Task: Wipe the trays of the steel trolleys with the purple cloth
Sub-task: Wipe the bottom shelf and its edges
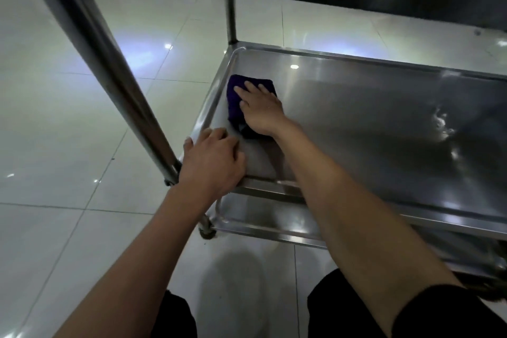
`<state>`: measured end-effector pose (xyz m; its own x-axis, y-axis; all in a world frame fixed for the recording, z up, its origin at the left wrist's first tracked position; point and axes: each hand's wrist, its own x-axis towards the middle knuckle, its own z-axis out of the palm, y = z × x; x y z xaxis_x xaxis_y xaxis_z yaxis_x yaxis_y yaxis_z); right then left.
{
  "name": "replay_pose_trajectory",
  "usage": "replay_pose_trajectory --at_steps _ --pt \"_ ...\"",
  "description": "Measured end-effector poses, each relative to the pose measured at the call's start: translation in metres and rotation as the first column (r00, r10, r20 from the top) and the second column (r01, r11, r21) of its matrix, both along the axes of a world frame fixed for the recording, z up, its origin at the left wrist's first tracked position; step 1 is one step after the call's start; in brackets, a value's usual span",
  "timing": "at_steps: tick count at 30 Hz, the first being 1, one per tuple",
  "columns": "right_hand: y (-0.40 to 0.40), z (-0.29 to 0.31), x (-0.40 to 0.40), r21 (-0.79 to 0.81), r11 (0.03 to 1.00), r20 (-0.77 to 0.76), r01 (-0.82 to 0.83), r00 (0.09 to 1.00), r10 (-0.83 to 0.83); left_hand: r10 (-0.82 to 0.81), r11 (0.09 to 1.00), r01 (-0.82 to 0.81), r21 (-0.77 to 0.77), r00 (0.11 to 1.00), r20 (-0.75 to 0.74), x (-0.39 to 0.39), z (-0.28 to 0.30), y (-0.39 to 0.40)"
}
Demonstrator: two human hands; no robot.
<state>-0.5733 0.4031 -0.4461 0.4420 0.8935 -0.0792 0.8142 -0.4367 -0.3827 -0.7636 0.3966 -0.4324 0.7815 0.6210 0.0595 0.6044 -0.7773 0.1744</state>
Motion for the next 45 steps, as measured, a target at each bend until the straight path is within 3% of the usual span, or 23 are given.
replay_pose_trajectory --at_steps 5,12,20,27,32,39,45 --pt "0.031 -0.001 -0.023 0.035 0.997 0.031 -0.075 0.997 0.074 0.005 0.999 -0.005 -0.032 1.0 0.005 -0.008 -0.004 0.004" --pt "0.009 -0.002 -0.016 0.02 0.994 -0.006 -0.103 0.995 0.103 0.003 0.999 -0.002 -0.049 1.0 0.025 -0.008 -0.002 0.004" --pt "-0.1 -0.002 0.018 -0.008 0.994 0.006 0.107 0.994 -0.107 0.0 1.0 0.002 -0.031 0.999 0.04 0.01 0.004 -0.021" --pt "-0.212 0.003 0.047 0.047 0.95 -0.056 0.308 0.951 -0.305 -0.274 0.956 0.284 -0.078 0.954 0.121 0.066 0.003 -0.103" --pt "-0.274 0.007 0.044 0.015 0.921 -0.03 0.39 0.921 -0.39 -0.323 0.945 0.326 -0.037 0.944 0.072 0.08 -0.007 -0.125" --pt "-0.309 0.01 0.003 0.016 0.885 -0.006 0.465 0.886 -0.464 -0.337 0.939 0.343 -0.03 0.934 0.121 0.076 -0.013 -0.117" --pt "-0.299 0.003 -0.01 -0.028 0.853 0.105 0.521 0.85 -0.516 -0.365 0.929 0.371 -0.006 0.915 0.17 0.072 -0.015 -0.111"
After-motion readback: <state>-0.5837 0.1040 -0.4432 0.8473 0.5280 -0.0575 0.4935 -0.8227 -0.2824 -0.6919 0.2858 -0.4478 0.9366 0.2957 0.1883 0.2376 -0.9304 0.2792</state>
